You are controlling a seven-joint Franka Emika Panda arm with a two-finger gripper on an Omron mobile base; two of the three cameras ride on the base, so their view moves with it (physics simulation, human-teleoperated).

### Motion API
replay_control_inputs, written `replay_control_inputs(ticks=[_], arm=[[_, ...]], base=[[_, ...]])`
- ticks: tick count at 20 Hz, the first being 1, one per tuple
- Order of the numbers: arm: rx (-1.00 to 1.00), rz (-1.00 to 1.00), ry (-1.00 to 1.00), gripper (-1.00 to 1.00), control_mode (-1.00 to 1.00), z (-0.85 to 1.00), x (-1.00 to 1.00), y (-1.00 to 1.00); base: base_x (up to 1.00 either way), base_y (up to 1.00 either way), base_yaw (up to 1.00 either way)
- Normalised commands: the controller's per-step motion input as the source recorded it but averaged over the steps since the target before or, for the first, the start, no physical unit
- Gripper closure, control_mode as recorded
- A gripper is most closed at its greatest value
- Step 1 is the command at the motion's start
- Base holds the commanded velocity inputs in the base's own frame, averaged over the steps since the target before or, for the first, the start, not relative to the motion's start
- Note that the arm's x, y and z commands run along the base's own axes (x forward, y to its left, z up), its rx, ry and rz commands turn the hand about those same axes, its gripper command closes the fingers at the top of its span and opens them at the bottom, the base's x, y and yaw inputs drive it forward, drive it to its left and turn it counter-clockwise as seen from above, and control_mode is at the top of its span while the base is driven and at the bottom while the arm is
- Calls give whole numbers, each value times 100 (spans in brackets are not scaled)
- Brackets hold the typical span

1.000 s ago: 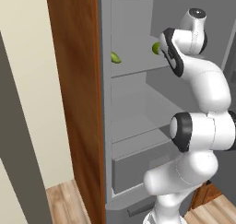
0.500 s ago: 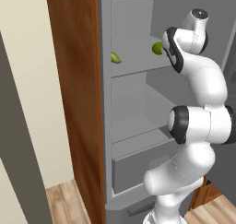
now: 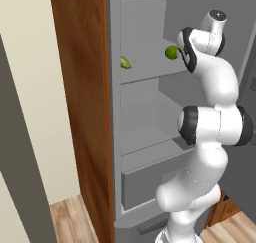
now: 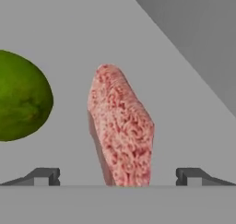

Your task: Open the fridge, remove the mango, lime, and steak, and place them on any counter.

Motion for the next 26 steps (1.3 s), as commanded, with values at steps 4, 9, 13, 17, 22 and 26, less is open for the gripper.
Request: replay_control_inputs(ticks=[4, 9, 13, 17, 22, 26], arm=[[0, 6, 12, -100, -100, -22, 34, -1], [0, 8, 9, -100, -100, -25, 39, 0], [0, 5, 9, -100, -100, -34, 25, -1], [0, 3, 9, 100, -100, -46, 5, -8], [-1, 0, 3, 100, -100, -18, -4, -4], [3, 0, -12, 100, -100, -95, -66, -34]], base=[[0, 0, 0], [0, 0, 0], [0, 0, 0], [0, 0, 0], [0, 0, 0], [0, 0, 0]])
